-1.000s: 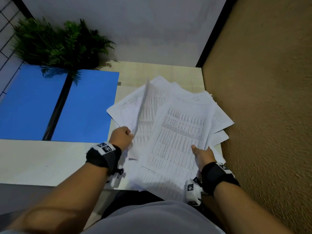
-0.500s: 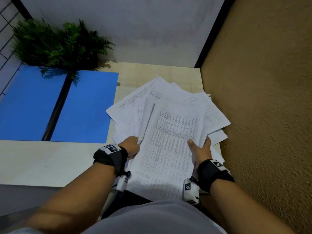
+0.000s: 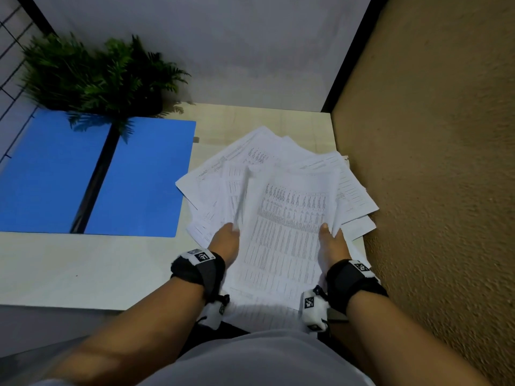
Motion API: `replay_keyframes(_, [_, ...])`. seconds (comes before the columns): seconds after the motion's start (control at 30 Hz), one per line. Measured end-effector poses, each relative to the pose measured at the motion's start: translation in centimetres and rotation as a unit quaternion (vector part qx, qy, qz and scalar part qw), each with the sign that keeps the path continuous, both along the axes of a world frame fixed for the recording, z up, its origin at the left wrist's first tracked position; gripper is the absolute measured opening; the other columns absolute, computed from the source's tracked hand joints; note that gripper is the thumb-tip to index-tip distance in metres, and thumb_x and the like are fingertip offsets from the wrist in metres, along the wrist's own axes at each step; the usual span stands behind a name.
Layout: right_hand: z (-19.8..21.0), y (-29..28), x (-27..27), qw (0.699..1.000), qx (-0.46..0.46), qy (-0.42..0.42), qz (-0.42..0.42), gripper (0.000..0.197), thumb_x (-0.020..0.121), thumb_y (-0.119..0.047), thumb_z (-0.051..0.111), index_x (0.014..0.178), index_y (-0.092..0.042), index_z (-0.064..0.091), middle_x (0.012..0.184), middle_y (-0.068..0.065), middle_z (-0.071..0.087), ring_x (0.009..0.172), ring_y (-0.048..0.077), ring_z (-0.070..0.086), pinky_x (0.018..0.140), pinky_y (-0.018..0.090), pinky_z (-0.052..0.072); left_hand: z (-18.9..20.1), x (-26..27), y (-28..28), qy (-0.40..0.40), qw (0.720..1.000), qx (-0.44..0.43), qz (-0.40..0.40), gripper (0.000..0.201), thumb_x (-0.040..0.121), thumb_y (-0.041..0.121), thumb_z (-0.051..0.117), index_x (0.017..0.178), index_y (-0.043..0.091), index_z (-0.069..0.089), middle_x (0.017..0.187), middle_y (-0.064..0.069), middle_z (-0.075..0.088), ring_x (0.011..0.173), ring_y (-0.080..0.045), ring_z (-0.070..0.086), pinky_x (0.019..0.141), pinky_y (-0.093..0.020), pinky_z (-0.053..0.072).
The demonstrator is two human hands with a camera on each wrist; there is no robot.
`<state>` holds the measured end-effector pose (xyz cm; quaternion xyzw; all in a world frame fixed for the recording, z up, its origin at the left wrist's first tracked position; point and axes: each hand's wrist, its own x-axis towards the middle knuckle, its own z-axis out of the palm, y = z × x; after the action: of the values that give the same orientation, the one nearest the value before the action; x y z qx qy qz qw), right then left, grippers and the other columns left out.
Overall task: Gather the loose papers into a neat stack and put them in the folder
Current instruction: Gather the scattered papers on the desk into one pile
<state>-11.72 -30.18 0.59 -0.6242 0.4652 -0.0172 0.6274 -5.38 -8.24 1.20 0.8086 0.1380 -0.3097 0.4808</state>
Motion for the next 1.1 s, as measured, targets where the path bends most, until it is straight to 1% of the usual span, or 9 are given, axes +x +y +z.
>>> replay_keyframes(0.1, [0.3,0.2,-0.1,1.0,0.023,-0.009,0.007,0.048,0.098,-0.032,0.052,0.143,-0.018,0.041,0.141,0.006,0.051,0.123,0.024,0.051,0.101,0.025,0.033,0.3,-0.9,-0.6,0.036,0.99,-0.111,0.082,0.074,0.083,0.065,0.057,0.137,0.018,0.039,0.135,0.005,0.047,0.124,-0.019,0.048,0.109,-0.042,0.038])
replay_keyframes(0.2, [1.0,0.6,-0.1,0.993,0.118,0.006,0.025,0.057,0.088,-0.056,0.054,0.137,-0.026,0.05,0.137,0.0,0.056,0.112,0.016,0.057,0.096,0.035,0.043,-0.5,-1.5,-1.1,0.003,0.998,-0.023,-0.053,0.068,0.076,0.037,0.08,0.128,0.008,0.048,0.125,0.001,0.057,0.114,-0.018,0.055,0.098,-0.035,0.048])
replay_keyframes(0.3, [1.8,-0.1,0.3,0.967,0.25,0.027,-0.035,0.087,0.07,-0.084,0.049,0.143,-0.038,0.039,0.144,-0.007,0.043,0.134,0.021,0.042,0.111,0.047,0.033,-0.8,-0.8,-0.8,-0.048,0.996,0.07,-0.006,0.041,0.084,0.022,0.074,0.116,-0.001,0.061,0.116,-0.014,0.066,0.105,-0.03,0.063,0.086,-0.033,0.051])
replay_keyframes(0.4, [1.7,-1.2,1.1,0.971,0.239,-0.005,-0.014,0.048,0.088,-0.064,0.047,0.126,-0.037,0.058,0.137,-0.003,0.057,0.116,0.022,0.059,0.09,0.042,0.052,-0.8,0.1,0.4,-0.071,0.981,0.145,0.108,0.055,0.08,0.031,0.075,0.124,0.004,0.058,0.13,-0.013,0.052,0.111,-0.034,0.058,0.094,-0.04,0.05])
replay_keyframes(0.53, [2.5,-0.7,2.0,0.975,0.221,0.004,-0.005,0.035,0.089,-0.057,0.051,0.115,-0.037,0.063,0.114,-0.005,0.068,0.107,0.021,0.063,0.094,0.047,0.051,-0.5,0.8,1.6,-0.069,0.973,0.218,0.042,0.067,0.081,0.04,0.071,0.137,0.008,0.052,0.155,-0.001,0.026,0.137,-0.028,0.027,0.108,-0.044,0.038])
replay_keyframes(0.63, [1.6,-1.2,3.4,0.985,0.169,0.021,-0.036,0.033,0.089,-0.058,0.05,0.107,-0.033,0.064,0.098,-0.001,0.068,0.095,0.025,0.063,0.091,0.047,0.05,-1.2,1.7,2.2,-0.054,0.983,0.145,0.098,0.077,0.077,0.032,0.077,0.141,0.007,0.043,0.151,-0.005,0.041,0.134,-0.031,0.037,0.108,-0.045,0.039])
replay_keyframes(0.73, [0.7,-2.2,4.5,0.988,0.036,0.07,-0.132,0.049,0.085,-0.041,0.067,0.117,-0.004,0.06,0.112,0.004,0.064,0.103,0.024,0.062,0.085,0.034,0.049,-1.4,2.2,2.9,-0.045,0.979,0.011,0.198,0.056,0.063,0.023,0.08,0.113,0.006,0.058,0.107,-0.019,0.07,0.09,-0.033,0.068,0.085,-0.054,0.056])
replay_keyframes(0.8, [0.8,-2.2,4.5,0.988,0.003,0.095,-0.119,0.062,0.084,-0.045,0.067,0.124,0.0,0.053,0.12,0.008,0.061,0.113,0.025,0.059,0.085,0.031,0.045,-1.0,2.1,3.4,-0.056,0.985,-0.001,0.163,0.031,0.075,0.016,0.076,0.101,0.006,0.064,0.091,-0.013,0.07,0.084,-0.032,0.068,0.08,-0.042,0.058])
replay_keyframes(1.1, [0.7,-2.5,4.9,0.988,-0.115,0.096,-0.041,0.05,0.101,-0.019,0.046,0.146,-0.001,0.034,0.148,0.016,0.042,0.134,0.031,0.043,0.112,0.034,0.03,-0.9,1.3,5.1,-0.087,0.987,-0.06,0.121,0.04,0.085,0.0,0.067,0.12,0.016,0.057,0.108,-0.005,0.065,0.101,-0.026,0.061,0.093,-0.036,0.049])
